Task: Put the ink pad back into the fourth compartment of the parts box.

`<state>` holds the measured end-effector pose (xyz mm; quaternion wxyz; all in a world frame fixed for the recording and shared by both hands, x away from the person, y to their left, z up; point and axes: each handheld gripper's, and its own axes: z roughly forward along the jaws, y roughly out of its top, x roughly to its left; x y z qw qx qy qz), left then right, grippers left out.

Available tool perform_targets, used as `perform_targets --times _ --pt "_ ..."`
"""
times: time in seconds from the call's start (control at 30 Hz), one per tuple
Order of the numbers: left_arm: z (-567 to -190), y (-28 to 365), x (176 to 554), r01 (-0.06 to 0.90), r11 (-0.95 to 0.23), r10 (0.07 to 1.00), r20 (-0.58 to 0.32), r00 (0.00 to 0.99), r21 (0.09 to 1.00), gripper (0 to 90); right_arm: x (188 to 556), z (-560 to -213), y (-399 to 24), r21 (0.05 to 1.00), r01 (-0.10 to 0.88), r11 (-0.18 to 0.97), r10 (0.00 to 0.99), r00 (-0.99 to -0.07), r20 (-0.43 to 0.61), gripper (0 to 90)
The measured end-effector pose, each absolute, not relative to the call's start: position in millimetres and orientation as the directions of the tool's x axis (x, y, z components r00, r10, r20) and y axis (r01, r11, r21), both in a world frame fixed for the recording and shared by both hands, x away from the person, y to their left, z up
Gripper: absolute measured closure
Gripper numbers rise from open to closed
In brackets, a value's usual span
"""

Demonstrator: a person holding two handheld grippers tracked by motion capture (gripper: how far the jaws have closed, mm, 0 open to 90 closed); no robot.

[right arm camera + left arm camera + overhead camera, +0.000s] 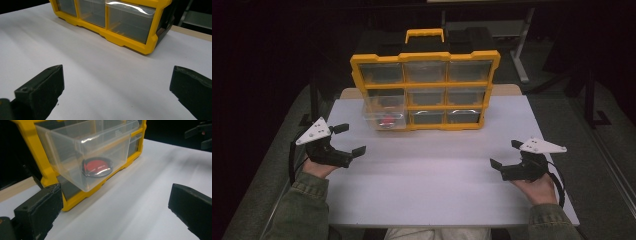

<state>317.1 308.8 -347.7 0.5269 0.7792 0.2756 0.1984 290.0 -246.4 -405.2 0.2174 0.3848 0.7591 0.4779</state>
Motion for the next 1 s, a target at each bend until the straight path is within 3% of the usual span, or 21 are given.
perform_targets --times 0.67,1.0 --pt "-381 326 304 0.265 -0.202 0.665 -0.066 0.744 0.943 0.0 290 -406 -246 0.893 0.377 0.244 0.792 -0.609 0.041 0.0" --pt "-397 332 298 0.265 -0.218 0.669 -0.054 0.741 0.939 0.0 292 -408 -245 0.889 0.39 0.24 0.788 -0.613 0.056 0.0"
